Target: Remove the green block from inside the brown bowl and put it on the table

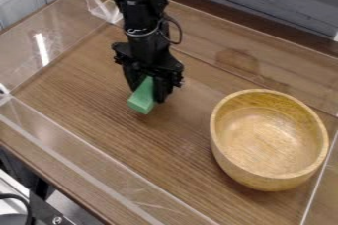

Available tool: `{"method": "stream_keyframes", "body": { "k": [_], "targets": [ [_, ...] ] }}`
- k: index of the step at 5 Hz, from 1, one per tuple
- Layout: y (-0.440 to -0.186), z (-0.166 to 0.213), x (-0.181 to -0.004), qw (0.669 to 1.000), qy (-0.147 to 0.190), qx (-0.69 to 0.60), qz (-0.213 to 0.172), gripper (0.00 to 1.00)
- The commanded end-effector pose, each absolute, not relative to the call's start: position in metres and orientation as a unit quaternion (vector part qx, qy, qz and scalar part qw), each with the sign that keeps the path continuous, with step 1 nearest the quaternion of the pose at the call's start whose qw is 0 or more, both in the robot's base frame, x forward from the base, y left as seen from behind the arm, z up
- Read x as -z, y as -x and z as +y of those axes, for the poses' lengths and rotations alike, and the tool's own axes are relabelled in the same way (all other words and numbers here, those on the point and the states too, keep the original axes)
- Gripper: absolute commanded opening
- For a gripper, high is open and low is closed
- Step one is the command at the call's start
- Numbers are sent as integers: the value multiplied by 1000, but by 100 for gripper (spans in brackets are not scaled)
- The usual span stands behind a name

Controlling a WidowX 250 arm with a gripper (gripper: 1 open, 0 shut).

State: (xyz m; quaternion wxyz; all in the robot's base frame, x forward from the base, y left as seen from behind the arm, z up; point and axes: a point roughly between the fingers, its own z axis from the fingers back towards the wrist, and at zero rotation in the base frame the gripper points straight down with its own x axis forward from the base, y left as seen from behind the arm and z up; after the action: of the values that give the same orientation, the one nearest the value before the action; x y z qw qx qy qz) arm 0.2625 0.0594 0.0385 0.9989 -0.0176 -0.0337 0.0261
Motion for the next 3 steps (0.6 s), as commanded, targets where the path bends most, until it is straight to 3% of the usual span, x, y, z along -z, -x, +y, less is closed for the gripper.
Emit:
{"method": "stream_keyframes", "body": {
  "k": [1, 3],
  "targets": [
    [-265, 64, -44, 998, 17, -30, -46, 0],
    [-260, 63, -43, 999, 27, -32, -34, 0]
  ]
}}
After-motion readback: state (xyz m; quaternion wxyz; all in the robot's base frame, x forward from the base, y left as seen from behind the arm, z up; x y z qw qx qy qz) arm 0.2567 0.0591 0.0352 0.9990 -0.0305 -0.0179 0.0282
